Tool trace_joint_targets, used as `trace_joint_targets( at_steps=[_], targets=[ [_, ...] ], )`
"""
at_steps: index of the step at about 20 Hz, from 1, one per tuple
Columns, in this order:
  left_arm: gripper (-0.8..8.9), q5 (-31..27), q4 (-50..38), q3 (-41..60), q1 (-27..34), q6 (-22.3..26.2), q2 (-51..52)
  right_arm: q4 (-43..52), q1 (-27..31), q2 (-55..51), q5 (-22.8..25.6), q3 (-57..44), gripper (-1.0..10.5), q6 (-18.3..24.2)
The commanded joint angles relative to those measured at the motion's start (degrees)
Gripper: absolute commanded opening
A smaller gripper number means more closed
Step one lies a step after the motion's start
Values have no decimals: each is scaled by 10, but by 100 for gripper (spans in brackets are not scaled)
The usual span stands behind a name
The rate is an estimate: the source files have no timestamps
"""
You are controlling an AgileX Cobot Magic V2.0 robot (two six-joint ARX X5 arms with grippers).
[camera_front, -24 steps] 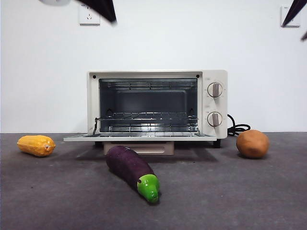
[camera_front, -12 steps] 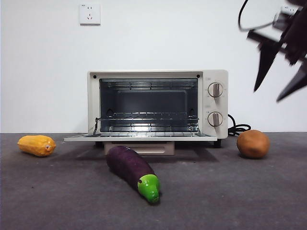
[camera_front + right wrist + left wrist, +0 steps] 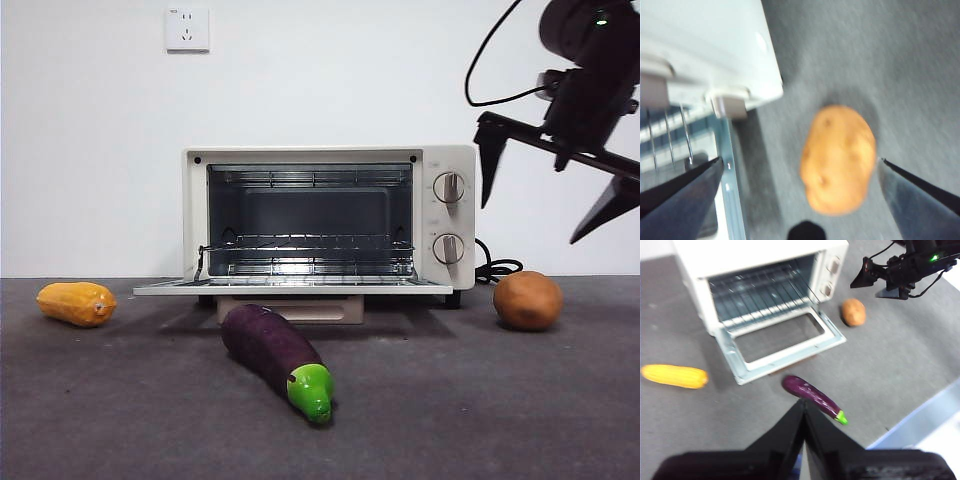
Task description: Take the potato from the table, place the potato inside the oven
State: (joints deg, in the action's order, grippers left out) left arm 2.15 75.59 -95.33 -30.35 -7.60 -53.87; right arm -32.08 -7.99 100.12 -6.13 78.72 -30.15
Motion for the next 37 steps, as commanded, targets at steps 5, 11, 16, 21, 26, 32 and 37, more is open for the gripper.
trace_joint_targets(
  at_steps=[5, 11, 16, 21, 26, 32, 37],
  targets=[
    [-6, -7, -2, 2, -1, 7, 6, -55, -22, 59, 64, 40, 599, -8],
    [-6, -9, -2, 2, -1, 7, 5, -47, -21, 102, 81, 40, 599, -31],
    [-6, -24, -2, 2, -1, 7, 5, -23, -21, 133, 87, 40, 594, -43],
    [-6, -24, -2, 2, -1, 7, 5, -28, -20, 135, 97, 40, 377, -38],
    [-6, -24, -2, 2, -1, 7, 2, -42, -20, 142, 87, 40, 359, -32],
    [-6, -24, -2, 2, -1, 8, 2, -94, -17, 136, 86, 40, 154, -9],
    [-6, -24, -2, 2, -1, 19, 2, -141, -18, 83, 85, 40, 154, 40]
  ],
)
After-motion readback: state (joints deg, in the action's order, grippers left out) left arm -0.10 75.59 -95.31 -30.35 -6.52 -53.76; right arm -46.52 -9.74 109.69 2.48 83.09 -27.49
